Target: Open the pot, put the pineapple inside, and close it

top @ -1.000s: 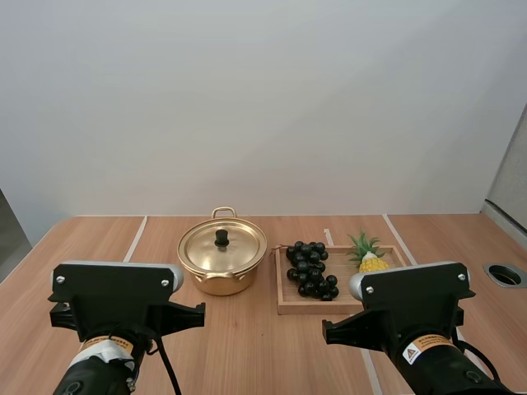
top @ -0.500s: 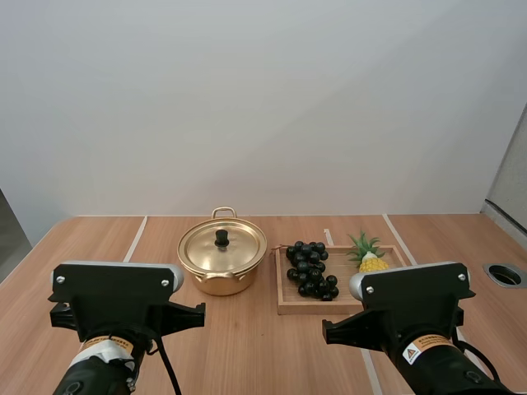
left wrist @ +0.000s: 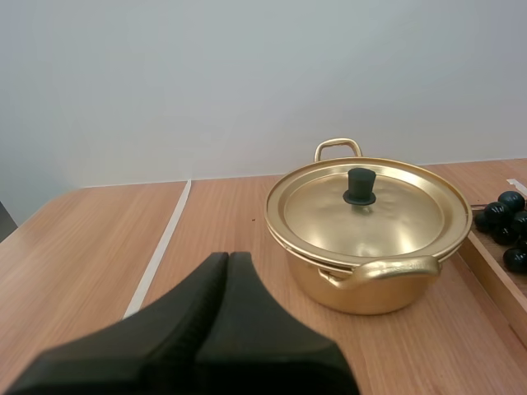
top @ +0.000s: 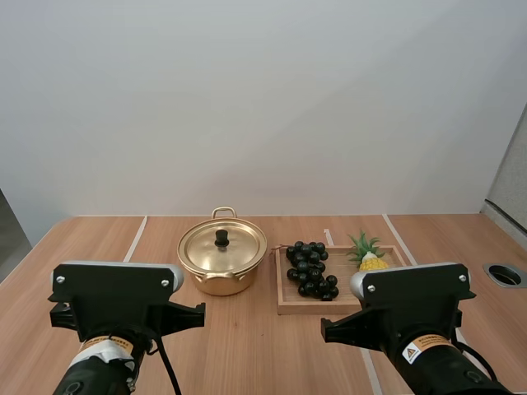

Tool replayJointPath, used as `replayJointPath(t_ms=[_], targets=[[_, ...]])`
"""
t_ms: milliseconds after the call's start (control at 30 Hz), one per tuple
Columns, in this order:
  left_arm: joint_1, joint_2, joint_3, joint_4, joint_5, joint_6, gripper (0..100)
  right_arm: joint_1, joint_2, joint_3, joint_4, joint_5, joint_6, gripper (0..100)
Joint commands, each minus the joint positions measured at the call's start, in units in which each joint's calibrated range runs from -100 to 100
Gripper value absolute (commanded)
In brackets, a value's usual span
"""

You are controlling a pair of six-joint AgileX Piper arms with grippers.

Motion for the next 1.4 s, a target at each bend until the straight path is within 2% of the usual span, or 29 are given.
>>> replayJointPath(t_ms=[0, 167, 233, 267, 367, 400, 433, 467, 533, 567, 700, 867, 1067, 1267, 1367], targets=[[0.09, -0.37, 0.00, 0.01, -0.42, -0.51, 0, 0.05, -0.39, 0.00, 0.51, 0.13, 0.08, 0], [0.09, -0.37, 0.00, 0.01, -0.42, -0.51, 0, 0.05, -0.39, 0.00, -0.67, -0.04, 0.17, 0], [0.09, -0.37, 0.00, 0.01, -0.42, -0.51, 4, 0.05, -0.39, 0.00, -1.53, -0.04, 0.16, 0], [0.09, -0.37, 0.00, 0.01, -0.42, -0.51, 8, -0.02, -0.39, 0.00, -1.64, -0.04, 0.16, 7], [0.09, -0.37, 0.00, 0.92, -0.42, -0.51, 26, -0.02, -0.39, 0.00, -1.62, -0.04, 0.16, 50], [0.09, -0.37, 0.00, 0.92, -0.42, -0.51, 35, -0.02, -0.39, 0.00, -1.62, -0.04, 0.16, 72], [0.09, -0.37, 0.00, 0.92, -0.42, -0.51, 46, -0.02, -0.39, 0.00, -1.62, -0.04, 0.16, 100], [0.09, -0.37, 0.00, 0.92, -0.42, -0.51, 57, -0.26, -0.39, 0.00, -1.62, -0.04, 0.28, 100], [0.09, -0.37, 0.00, 0.92, -0.42, -0.51, 90, -0.70, -0.39, 0.00, -2.65, -0.04, 0.39, 100], [0.09, -0.37, 0.00, 0.92, -0.42, -0.51, 100, -0.90, -0.39, 0.00, -3.57, -0.04, 0.71, 100], [0.09, -0.37, 0.00, 0.79, -0.42, -0.75, 100, -0.96, -0.39, 0.00, -7.54, -0.04, 3.49, 100], [0.09, -0.37, 0.00, 0.79, -1.26, 0.26, 100, -0.96, -0.39, 0.00, -9.50, -1.22, 3.49, 100], [0.09, -0.37, -2.02, 2.52, -18.54, 9.59, 100, -0.96, -0.39, -0.59, -13.21, -12.02, 3.49, 100], [0.09, -0.37, -9.69, 2.18, -45.21, 9.70, 100, -0.96, -0.39, -12.12, -16.93, -12.21, 1.64, 100], [0.09, -0.37, -14.55, 2.18, -45.50, 9.91, 100, -0.96, -0.39, -19.01, -22.61, -8.72, 0.99, 100]])
